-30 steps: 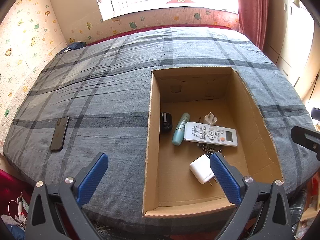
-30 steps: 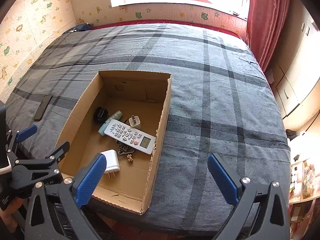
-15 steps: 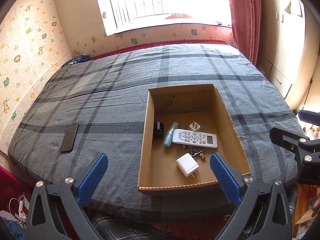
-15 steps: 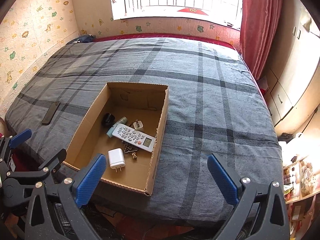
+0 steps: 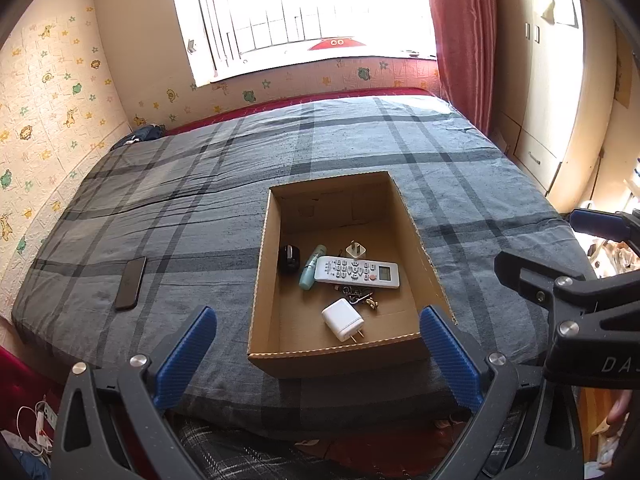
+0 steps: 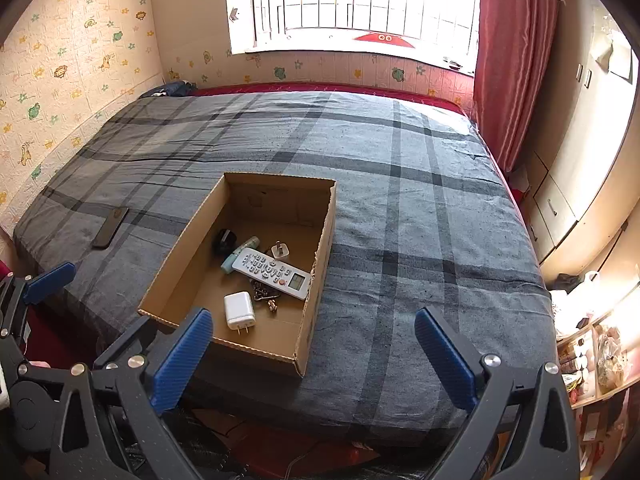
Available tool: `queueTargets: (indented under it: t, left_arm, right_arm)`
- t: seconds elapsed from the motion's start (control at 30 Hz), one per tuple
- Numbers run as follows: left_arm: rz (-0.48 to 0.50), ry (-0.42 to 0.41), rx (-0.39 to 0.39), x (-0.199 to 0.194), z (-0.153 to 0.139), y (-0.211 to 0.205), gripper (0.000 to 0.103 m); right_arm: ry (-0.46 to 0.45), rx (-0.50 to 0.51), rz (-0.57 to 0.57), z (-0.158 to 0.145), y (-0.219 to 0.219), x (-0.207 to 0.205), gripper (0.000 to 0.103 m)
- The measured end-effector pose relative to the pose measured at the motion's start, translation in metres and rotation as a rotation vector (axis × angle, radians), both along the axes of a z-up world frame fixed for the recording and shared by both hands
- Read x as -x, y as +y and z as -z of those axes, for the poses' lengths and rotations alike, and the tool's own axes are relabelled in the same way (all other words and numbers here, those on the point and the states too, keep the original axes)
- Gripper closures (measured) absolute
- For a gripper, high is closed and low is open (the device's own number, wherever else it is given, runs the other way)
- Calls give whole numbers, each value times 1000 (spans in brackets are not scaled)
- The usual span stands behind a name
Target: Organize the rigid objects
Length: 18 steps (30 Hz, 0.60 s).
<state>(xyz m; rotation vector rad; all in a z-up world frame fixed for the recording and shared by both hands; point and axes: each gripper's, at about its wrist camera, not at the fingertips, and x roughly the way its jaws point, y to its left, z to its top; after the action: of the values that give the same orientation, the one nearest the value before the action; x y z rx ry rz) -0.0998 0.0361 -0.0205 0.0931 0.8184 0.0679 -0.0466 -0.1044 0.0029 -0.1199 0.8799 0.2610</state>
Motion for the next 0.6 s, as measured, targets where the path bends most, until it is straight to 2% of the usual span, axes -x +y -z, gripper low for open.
queueTargets:
  t: [0.27,0.6]
  left_arm:
    - [27,-5,3,8,-3,-12,0]
    - [20,-31,-3,12,-13,-12,0]
  right_arm:
    - [6,3,12,3,-3,8,0]
    - [-28,9,15,-11,-2,15,0]
